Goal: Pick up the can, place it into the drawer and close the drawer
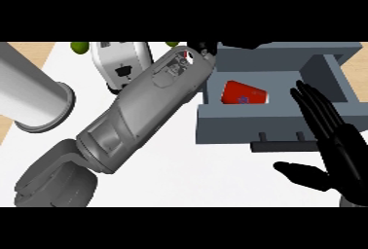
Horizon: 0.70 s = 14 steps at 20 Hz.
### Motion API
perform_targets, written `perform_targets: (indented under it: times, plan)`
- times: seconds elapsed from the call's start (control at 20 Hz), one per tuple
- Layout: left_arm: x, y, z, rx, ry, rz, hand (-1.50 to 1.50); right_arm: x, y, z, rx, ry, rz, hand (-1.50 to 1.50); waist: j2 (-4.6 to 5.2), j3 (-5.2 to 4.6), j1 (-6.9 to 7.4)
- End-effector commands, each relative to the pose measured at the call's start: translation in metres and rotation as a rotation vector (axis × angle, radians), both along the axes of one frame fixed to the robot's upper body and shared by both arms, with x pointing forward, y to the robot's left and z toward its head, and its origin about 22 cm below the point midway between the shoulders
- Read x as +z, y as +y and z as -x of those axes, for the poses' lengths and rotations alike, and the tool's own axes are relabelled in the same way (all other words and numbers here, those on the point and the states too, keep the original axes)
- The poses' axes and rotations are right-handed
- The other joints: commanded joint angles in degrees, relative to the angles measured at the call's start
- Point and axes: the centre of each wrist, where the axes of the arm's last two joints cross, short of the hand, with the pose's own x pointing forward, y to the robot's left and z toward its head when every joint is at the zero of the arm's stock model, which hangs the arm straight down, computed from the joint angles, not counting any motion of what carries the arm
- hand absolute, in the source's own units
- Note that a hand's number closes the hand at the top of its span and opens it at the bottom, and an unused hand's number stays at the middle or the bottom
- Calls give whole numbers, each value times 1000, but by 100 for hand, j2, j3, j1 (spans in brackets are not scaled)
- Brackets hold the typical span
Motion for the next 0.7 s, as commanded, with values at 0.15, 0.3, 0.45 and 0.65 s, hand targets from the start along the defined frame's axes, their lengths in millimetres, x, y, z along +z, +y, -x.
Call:
perform_targets:
  times: [0.15, 0.3, 0.45, 0.65]
  plan:
    - [7, -3, 8, 7, 3, 14, -150, -61, 26, -24, -76, 31, 156, -150, -68, 3, 218]
    - [18, 23, -5, 23, 0, 2, -150, -61, 16, -56, -114, -10, 79, -150, -45, 4, 192]
    - [23, 31, 0, 28, 23, -5, -150, -82, 11, -64, -138, 0, 79, -150, -72, 4, 246]
    - [26, 56, 1, 30, 14, 0, -150, -97, -5, -84, -168, 11, 110, -150, -55, 5, 266]
